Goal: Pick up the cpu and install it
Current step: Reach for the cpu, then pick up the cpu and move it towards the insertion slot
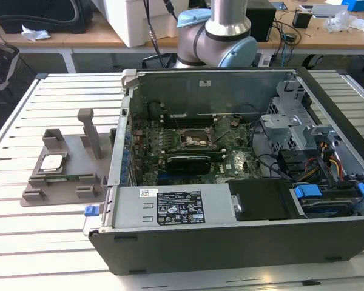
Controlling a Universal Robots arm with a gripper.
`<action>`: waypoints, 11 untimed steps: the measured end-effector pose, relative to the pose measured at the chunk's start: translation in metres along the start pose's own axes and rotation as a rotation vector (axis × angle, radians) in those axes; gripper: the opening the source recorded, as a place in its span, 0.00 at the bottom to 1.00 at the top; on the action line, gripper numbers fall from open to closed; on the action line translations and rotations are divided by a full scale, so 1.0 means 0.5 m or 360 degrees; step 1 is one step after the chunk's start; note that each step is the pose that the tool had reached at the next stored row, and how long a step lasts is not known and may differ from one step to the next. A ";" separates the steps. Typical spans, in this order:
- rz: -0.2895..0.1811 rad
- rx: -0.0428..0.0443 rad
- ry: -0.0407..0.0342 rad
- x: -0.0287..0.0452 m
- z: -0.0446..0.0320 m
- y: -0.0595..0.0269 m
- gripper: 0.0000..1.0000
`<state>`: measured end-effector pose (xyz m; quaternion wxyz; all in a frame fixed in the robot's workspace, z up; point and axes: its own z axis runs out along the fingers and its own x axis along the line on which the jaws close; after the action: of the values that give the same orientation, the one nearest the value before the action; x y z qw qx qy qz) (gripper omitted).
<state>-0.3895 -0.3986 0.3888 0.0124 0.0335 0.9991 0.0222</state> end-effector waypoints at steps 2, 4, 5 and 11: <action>0.0000 0.0000 0.0000 0.001 0.000 0.000 0.11; 0.0000 0.0000 0.0000 0.002 0.000 0.000 0.11; 0.0000 0.0000 0.0000 0.002 0.000 0.000 0.11; 0.0000 0.0000 0.0000 0.002 0.000 0.000 0.11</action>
<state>-0.3904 -0.3987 0.3888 0.0124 0.0335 0.9991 0.0222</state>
